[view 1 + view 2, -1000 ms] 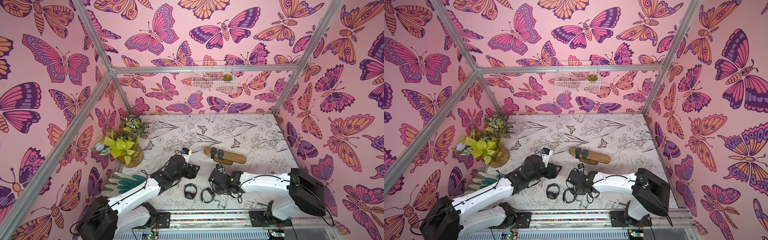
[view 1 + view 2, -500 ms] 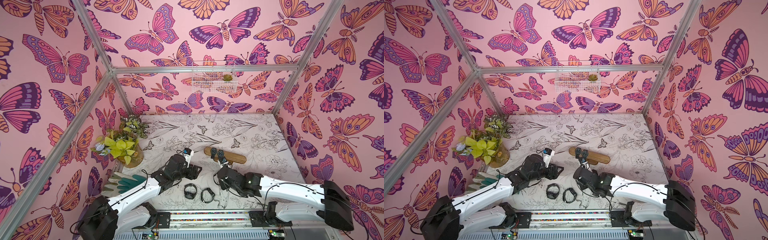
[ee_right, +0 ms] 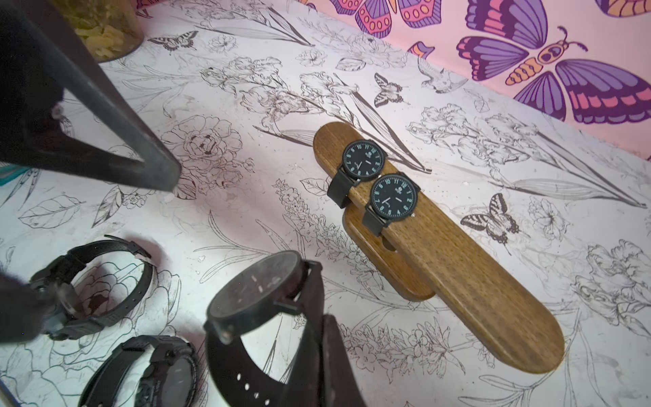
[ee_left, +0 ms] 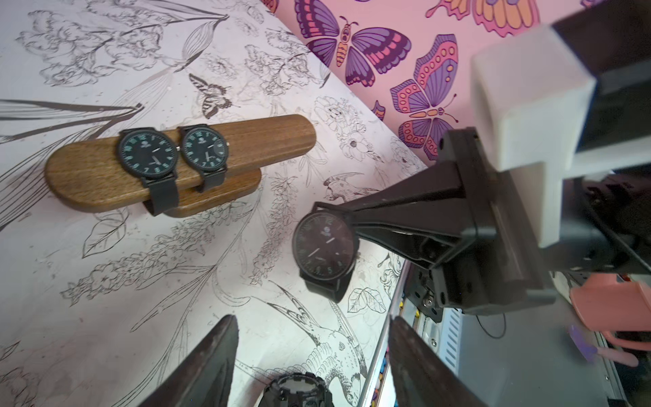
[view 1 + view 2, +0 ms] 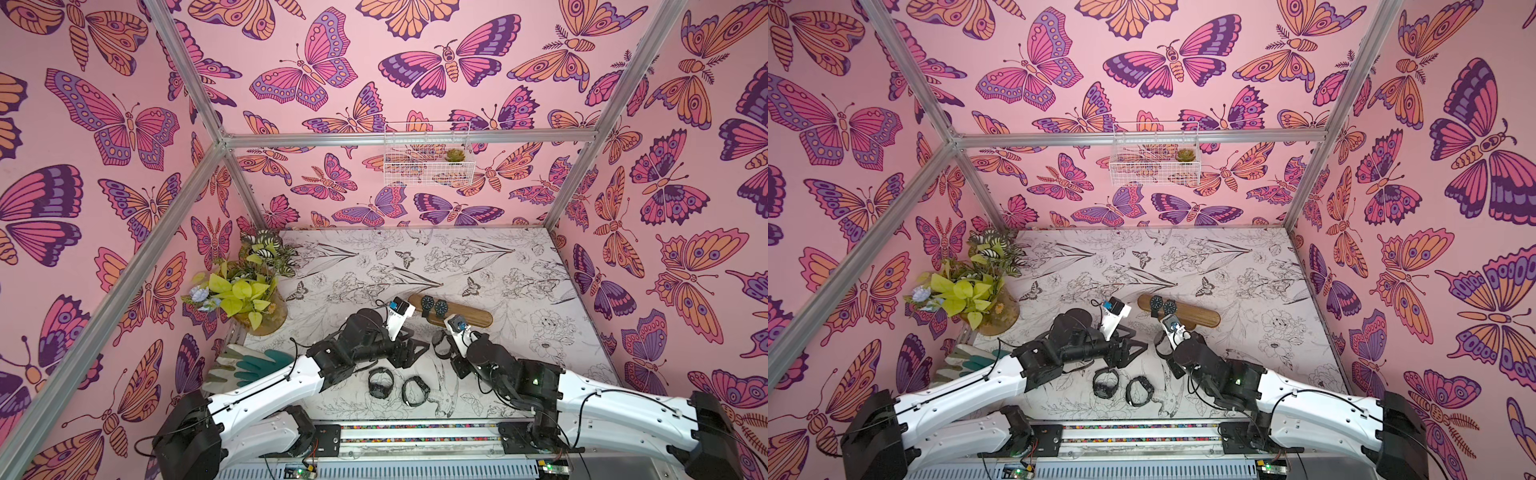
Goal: Place watch on stand
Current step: Pick up the watch at the center of the board.
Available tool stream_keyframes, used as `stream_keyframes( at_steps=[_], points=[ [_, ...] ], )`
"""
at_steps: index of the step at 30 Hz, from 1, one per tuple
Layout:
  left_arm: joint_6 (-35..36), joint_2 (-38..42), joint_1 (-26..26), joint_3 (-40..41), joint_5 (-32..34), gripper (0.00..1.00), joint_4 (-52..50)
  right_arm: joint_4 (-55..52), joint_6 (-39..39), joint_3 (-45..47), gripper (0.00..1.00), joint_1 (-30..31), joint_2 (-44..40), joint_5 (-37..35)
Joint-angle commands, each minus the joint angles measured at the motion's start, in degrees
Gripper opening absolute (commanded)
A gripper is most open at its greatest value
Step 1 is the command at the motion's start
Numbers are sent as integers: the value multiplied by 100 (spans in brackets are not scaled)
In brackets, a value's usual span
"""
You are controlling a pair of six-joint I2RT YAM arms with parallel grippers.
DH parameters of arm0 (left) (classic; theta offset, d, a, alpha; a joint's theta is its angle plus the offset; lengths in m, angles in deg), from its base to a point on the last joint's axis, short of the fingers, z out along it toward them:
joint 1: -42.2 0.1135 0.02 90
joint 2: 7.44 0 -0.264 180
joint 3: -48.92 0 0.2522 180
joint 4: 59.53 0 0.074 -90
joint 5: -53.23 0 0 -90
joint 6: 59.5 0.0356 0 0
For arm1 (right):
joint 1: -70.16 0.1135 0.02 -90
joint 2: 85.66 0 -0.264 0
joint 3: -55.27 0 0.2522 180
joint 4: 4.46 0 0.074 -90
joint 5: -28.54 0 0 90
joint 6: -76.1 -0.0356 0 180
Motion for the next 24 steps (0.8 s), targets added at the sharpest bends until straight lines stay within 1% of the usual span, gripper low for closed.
stream_keyframes(
  at_steps=[1,8,12,17,20,24],
  points=[
    [195,-33,-77,-174,-304,71,97,354,522,-54,0,-13,-37,133],
    [170,-258,-113,-358,-361,72,-20,400,672,-136,0,-14,-1,517],
    [157,-526,-105,-520,-531,72,-138,444,693,-163,0,-17,7,793],
    [167,-739,-99,-639,-569,71,-265,482,667,-168,0,-22,24,824],
    [167,-806,-102,-663,-592,70,-288,463,670,-186,0,-21,50,881],
    [176,-903,-104,-706,-676,64,-348,471,654,-184,0,-13,59,846]
  ],
)
